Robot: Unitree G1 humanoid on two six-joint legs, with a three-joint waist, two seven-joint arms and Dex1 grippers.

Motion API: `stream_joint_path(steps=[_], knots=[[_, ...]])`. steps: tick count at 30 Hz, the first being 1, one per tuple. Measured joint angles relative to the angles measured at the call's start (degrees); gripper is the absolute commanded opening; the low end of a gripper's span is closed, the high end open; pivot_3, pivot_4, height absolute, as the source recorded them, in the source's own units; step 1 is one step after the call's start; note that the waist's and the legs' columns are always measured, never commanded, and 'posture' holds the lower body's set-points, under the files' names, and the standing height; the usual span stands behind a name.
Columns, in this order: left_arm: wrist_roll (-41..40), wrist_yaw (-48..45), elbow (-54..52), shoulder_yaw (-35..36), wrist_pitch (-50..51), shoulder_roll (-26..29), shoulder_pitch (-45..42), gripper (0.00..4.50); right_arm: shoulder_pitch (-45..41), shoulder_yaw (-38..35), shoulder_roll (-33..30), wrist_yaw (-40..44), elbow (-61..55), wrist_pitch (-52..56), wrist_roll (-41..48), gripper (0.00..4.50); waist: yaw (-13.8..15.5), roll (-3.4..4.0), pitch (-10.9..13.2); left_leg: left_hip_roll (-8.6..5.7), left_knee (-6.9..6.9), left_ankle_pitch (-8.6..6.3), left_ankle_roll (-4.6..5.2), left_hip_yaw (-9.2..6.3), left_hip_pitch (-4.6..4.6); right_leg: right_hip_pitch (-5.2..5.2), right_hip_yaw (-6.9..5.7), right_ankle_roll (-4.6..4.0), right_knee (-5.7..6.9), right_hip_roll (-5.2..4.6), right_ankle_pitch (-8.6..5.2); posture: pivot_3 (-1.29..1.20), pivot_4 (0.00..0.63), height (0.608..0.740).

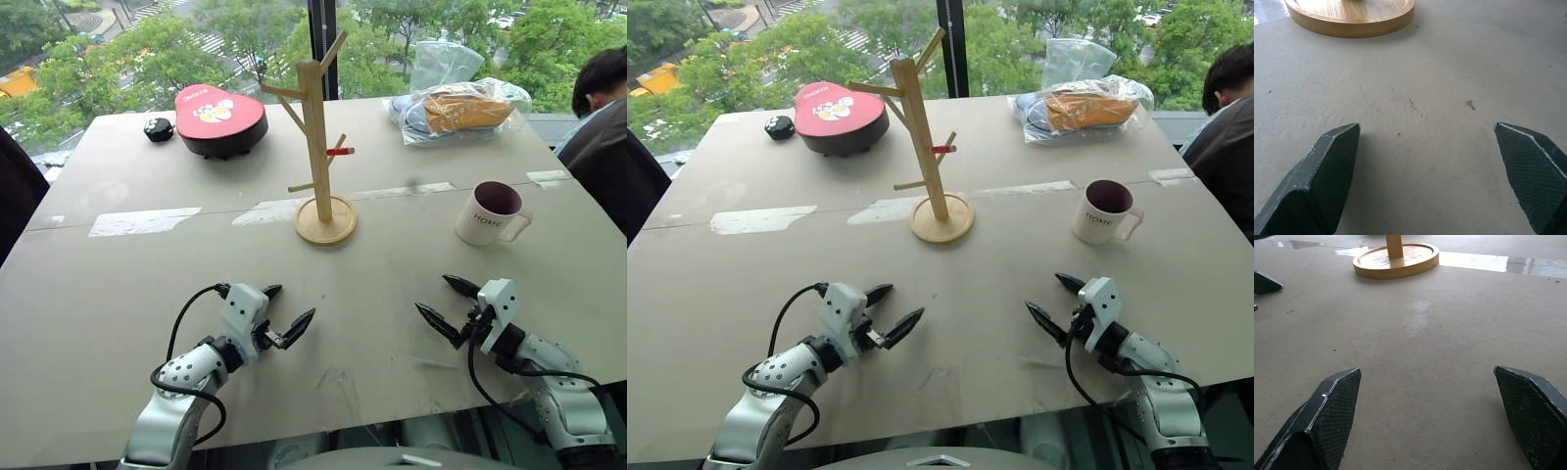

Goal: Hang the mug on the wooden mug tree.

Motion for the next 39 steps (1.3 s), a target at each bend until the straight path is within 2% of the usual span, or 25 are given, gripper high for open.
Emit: stream_joint_path(steps=[27, 32, 39], knots=[[0.43, -0.63, -0.49, -0.57, 0.30, 0.82, -0.91, 4.50, 0.80, -0.60, 0.66, -1.83, -0.47, -0.55, -0.01, 4.40, 0.44, -0.01, 0.04, 0.00, 0.00, 0.00, 0.00, -0.01, -0.01, 0.00, -0.02, 0.00, 0.00, 0.00, 0.00, 0.00, 0.150, 0.740], [-0.10, -2.58, -2.42, -2.85, 5.40, 2.65, -5.30, 4.50, -0.63, -5.33, 2.35, -7.67, 1.69, -1.52, 0.00, 4.40, 0.90, 0.05, 0.46, -0.16, 0.07, 0.00, 0.01, -0.07, -0.12, -0.01, -0.11, 0.02, 0.00, 0.05, 0.01, 0.00, 0.150, 0.740], [-6.45, -8.22, -9.63, -6.61, 14.90, 5.36, -15.64, 4.50, -0.67, -14.07, 3.52, -16.92, 3.08, -1.14, 0.38, 4.40, 0.35, 0.10, 0.79, -0.03, -0.07, 0.02, -0.02, -0.12, -0.36, -0.31, -0.09, -0.07, -0.05, 0.00, -0.02, 0.00, 0.150, 0.740]])
